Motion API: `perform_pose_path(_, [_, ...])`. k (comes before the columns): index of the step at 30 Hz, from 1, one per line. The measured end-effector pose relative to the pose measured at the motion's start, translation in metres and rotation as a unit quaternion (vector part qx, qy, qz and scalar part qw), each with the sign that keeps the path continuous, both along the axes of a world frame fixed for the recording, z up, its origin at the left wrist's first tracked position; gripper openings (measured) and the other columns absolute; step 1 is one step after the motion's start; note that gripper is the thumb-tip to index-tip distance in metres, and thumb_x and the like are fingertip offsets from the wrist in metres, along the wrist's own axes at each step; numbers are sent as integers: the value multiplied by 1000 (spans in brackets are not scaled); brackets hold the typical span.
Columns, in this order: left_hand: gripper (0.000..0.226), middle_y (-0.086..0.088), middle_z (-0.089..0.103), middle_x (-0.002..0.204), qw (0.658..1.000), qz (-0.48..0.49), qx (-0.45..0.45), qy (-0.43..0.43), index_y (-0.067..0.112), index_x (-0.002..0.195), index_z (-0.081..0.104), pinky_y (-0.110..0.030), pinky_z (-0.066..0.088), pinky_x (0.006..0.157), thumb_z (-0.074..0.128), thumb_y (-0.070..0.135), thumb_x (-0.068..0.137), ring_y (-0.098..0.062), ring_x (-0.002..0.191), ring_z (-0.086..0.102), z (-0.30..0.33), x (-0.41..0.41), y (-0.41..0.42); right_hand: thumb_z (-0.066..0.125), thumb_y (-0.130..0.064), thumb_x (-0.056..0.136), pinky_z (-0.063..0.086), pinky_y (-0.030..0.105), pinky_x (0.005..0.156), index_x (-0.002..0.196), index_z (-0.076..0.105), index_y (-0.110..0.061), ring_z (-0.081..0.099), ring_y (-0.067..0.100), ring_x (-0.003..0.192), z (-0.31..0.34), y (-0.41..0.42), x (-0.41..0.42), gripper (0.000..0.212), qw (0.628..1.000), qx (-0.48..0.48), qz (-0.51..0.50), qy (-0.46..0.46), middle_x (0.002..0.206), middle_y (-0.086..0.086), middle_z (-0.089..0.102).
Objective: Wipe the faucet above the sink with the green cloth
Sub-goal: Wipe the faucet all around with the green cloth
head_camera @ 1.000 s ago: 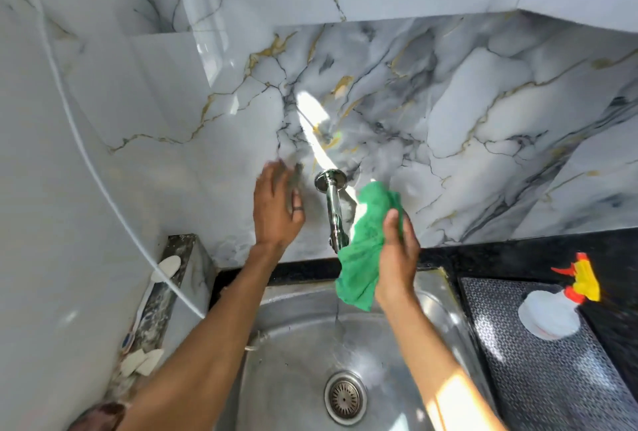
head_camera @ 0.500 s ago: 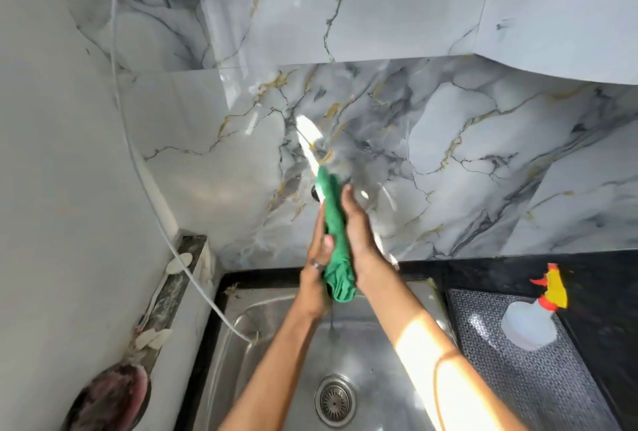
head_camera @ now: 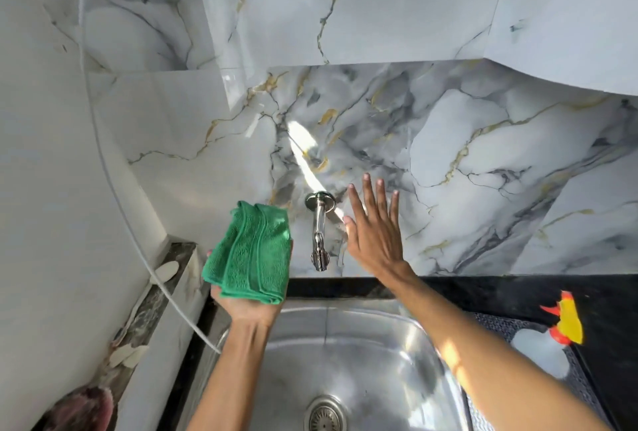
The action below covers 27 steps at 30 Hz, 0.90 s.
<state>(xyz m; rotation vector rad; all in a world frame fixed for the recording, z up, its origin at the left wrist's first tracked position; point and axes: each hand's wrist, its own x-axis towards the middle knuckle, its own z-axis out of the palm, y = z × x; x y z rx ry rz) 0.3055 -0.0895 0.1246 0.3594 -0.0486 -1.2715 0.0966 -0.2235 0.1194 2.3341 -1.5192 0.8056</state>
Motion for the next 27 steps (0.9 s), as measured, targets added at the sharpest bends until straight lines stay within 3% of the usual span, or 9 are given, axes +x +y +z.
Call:
perform_pose_path(3, [49,-6,74,120,998,22,51,-38,23,111,81,-45,61,94,49,57,96,-31,104,74,-4,13,-17,57,-38,103,9,67,129,168,8,-19,-18,31,161,-18,-47,5,83,997,-73,19,27,175,9,-6])
perform_pose_path(8, [32,0,75,94,981,39,91,-166,23,91,82,-29,62,74,61,47,86,-21,85,72,-2,15,-42,45,-40,109,-15,59,128,165,-7,-23,-29,24,159,-39,-97,26,77,990,-144,-8,-8,171,-2,-31])
perform_pose_path(11, [37,-4,78,97,972,34,64,-224,20,96,82,-32,63,80,55,45,91,-22,89,74,1,9,-56,40,-47,109,-18,55,129,165,-10,-28,-25,22,160,-54,-120,25,78,978,-208,-2,-10,172,-4,-27])
perform_pose_path(14, [48,-10,75,117,958,3,76,-278,13,122,73,-42,53,105,50,43,93,-26,110,69,8,-13,-76,32,-51,107,-13,53,131,166,-6,-28,-19,21,162,-60,-137,19,73,965,-260,27,-8,174,-5,-21])
perform_pose_path(17, [64,6,67,134,920,-52,107,-374,9,140,63,-22,55,98,44,53,99,-7,111,67,27,-43,-96,34,-48,107,0,54,133,167,15,-24,-5,24,164,-66,-144,19,68,949,-310,47,-33,177,-1,-5])
perform_pose_path(19, [43,25,61,132,853,-47,137,-502,8,126,69,-11,50,94,48,40,107,2,115,62,29,-55,-114,35,-47,108,6,54,133,162,35,-22,1,26,165,-70,-146,21,59,940,-332,52,-49,178,1,3])
perform_pose_path(21, [22,5,50,139,708,21,199,-677,6,117,63,-22,41,109,62,22,102,-16,128,55,24,-58,-129,36,-46,108,6,54,133,154,45,-22,0,25,164,-70,-145,21,53,939,-336,50,-54,178,0,2])
perform_pose_path(23, [36,-12,42,138,592,45,229,-771,3,127,50,-34,39,108,64,17,97,-33,127,51,19,-62,-140,36,-48,107,7,53,132,154,44,-22,-2,24,164,-69,-144,21,54,937,-344,39,-56,177,0,-1])
perform_pose_path(27, [58,-12,33,161,439,81,234,-864,9,153,34,-46,52,91,52,30,102,-38,135,51,6,-80,-132,37,-48,106,4,52,132,165,19,-23,-4,24,164,-71,-146,21,67,931,-360,33,-47,177,-1,-4])
